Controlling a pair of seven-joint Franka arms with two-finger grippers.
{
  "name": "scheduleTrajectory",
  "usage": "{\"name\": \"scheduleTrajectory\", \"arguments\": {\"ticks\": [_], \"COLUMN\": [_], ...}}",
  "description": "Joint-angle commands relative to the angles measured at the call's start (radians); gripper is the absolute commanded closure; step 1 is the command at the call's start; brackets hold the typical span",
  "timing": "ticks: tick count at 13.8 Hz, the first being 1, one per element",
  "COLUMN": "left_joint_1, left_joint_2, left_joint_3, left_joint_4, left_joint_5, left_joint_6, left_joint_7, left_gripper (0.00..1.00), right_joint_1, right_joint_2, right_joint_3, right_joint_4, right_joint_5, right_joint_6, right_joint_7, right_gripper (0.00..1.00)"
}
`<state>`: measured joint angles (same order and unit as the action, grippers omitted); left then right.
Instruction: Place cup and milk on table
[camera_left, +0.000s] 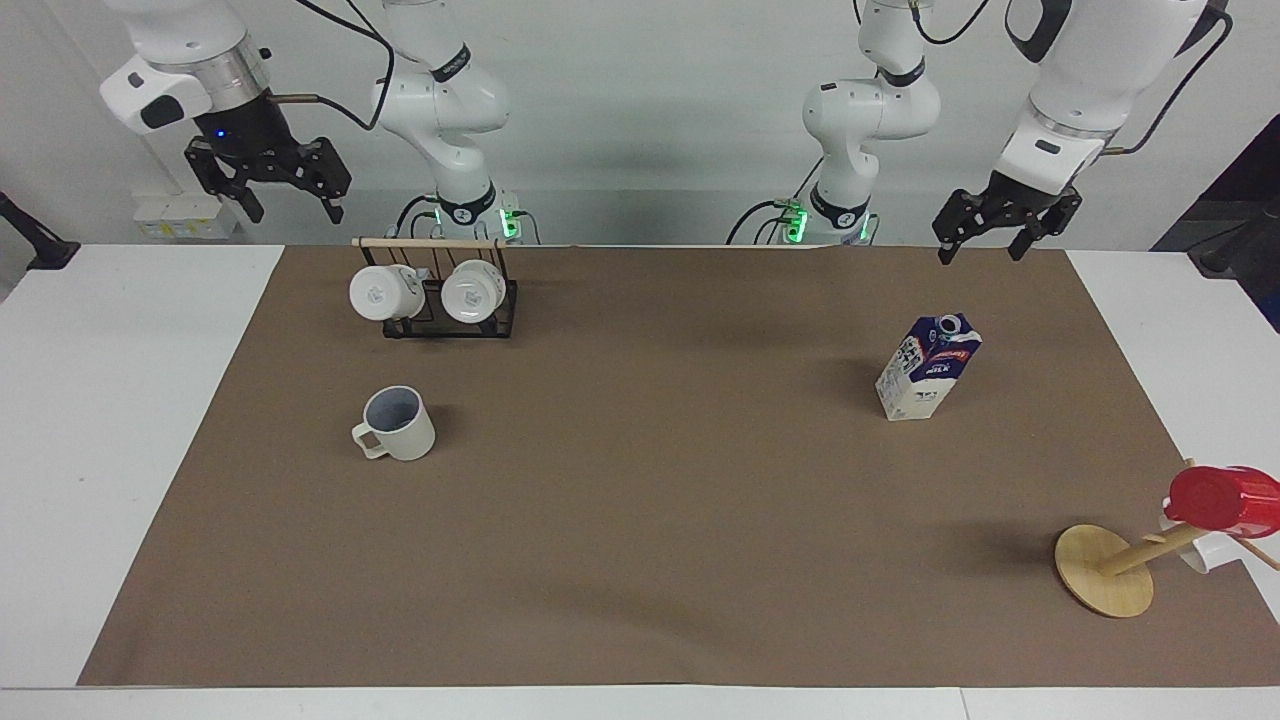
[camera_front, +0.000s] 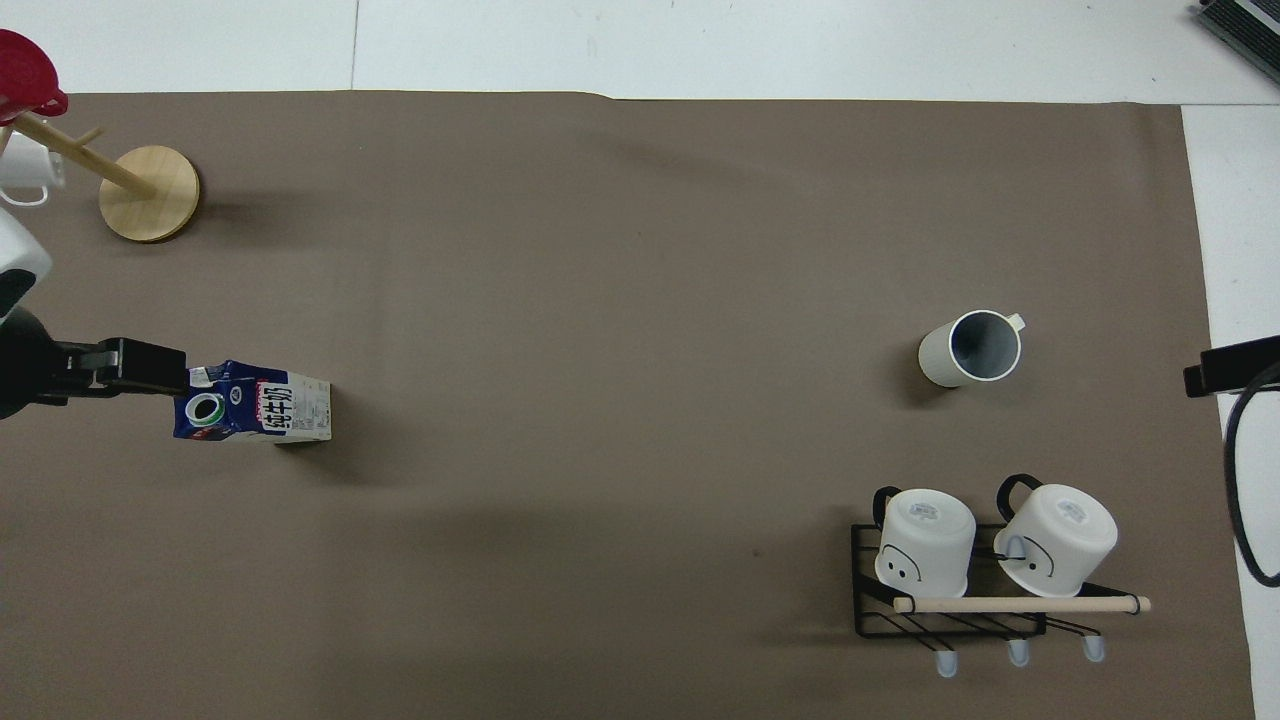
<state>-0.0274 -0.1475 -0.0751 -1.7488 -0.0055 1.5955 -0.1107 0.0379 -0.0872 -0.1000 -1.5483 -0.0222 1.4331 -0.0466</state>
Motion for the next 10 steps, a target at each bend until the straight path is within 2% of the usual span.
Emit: {"name": "scheduleTrajectory", "arguments": {"ticks": [1,10], "left_joint_1": [0.023,0.023], "left_joint_2": [-0.006,-0.006], "left_joint_3": [-0.012,-0.012], "left_joint_4": [0.008,0.009], "left_joint_5": [-0.007,-0.008], "left_joint_6": [-0.017,-0.019], "left_joint_7": [-0.001,-0.001], "left_gripper": [0.0,0.0], "right_joint_1": [-0.003,-0.007], "right_joint_2": [-0.026,-0.029], "right_joint_3": [0.005,0.005], "right_joint_4": [-0.03,-0.038], "right_joint_5": [0.002,0.002], "right_joint_6": [0.016,0.009], "right_joint_7": [-0.016,-0.024], "right_gripper": [0.0,0.0]}}
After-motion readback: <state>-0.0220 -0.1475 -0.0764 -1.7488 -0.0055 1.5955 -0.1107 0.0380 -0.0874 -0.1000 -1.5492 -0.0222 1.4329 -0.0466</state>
